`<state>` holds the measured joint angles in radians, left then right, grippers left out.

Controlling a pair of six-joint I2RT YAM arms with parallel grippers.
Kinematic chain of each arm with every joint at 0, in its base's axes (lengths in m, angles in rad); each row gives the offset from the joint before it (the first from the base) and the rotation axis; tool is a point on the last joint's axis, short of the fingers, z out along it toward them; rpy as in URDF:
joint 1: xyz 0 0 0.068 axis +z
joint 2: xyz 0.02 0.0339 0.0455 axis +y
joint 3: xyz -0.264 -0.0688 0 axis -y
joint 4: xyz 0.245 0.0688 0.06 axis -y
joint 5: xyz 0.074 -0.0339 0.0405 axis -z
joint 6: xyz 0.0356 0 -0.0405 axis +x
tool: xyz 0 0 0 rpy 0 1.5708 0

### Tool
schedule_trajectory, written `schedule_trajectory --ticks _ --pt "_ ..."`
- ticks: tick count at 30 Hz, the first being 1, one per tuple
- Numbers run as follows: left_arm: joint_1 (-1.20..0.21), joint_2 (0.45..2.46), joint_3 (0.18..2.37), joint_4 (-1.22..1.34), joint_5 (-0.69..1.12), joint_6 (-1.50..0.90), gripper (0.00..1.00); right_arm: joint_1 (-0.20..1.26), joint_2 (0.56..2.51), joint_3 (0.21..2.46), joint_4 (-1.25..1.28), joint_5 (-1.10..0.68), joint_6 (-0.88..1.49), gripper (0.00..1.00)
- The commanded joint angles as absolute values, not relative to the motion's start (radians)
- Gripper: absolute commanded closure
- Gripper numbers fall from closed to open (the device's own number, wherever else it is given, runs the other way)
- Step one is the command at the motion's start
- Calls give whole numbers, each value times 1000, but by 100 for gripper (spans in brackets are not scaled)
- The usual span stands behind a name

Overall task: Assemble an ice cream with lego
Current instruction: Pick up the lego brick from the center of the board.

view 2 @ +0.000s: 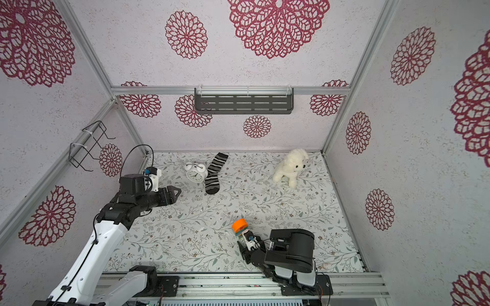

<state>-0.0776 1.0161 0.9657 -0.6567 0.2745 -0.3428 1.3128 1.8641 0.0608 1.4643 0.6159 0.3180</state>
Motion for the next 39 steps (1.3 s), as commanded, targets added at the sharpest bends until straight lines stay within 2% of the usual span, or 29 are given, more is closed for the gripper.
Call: schedule_trajectory --ticks 1,8,39 --pt "-71 1013 973 -655 268 -330 24 1317 1900 64 1576 659 331 37" --pt "-72 1014 971 -657 264 -330 24 1316 2011 69 1708 670 319 37" --pt "-73 1012 970 -661 250 -326 24 1253 2072 119 1722 609 321 38"
